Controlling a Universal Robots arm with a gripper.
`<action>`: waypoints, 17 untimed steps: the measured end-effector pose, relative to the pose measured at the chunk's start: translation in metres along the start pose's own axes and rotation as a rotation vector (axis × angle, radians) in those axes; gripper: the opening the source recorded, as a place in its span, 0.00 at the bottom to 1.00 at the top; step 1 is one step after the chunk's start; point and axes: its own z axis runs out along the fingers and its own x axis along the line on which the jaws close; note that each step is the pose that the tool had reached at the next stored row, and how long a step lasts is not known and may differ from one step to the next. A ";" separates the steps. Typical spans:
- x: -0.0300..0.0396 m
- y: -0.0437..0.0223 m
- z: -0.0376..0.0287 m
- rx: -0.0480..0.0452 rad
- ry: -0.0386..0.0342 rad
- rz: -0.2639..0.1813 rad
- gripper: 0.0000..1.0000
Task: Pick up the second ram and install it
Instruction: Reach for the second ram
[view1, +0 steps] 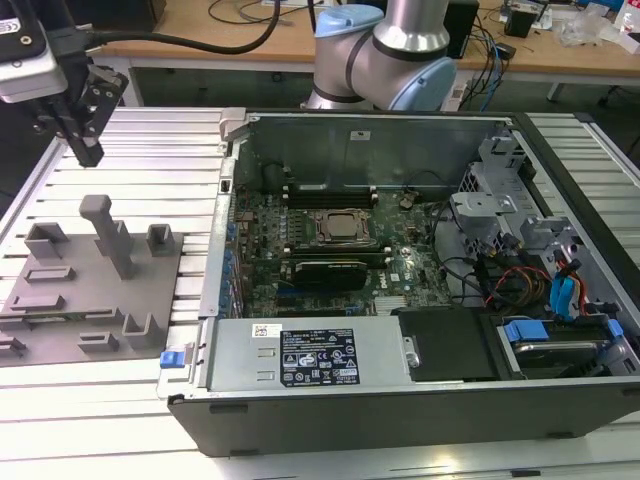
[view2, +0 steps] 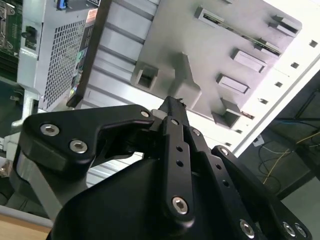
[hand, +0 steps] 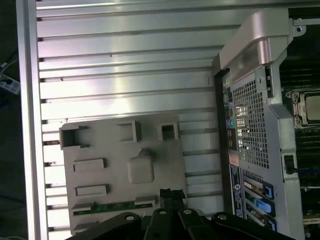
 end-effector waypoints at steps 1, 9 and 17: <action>0.0031 -0.0002 0.0000 0.0000 0.0000 0.000 0.11; 0.0224 -0.0017 -0.0001 0.0000 0.0000 0.000 0.11; 0.0476 -0.0036 -0.0002 0.0000 0.0000 0.000 0.11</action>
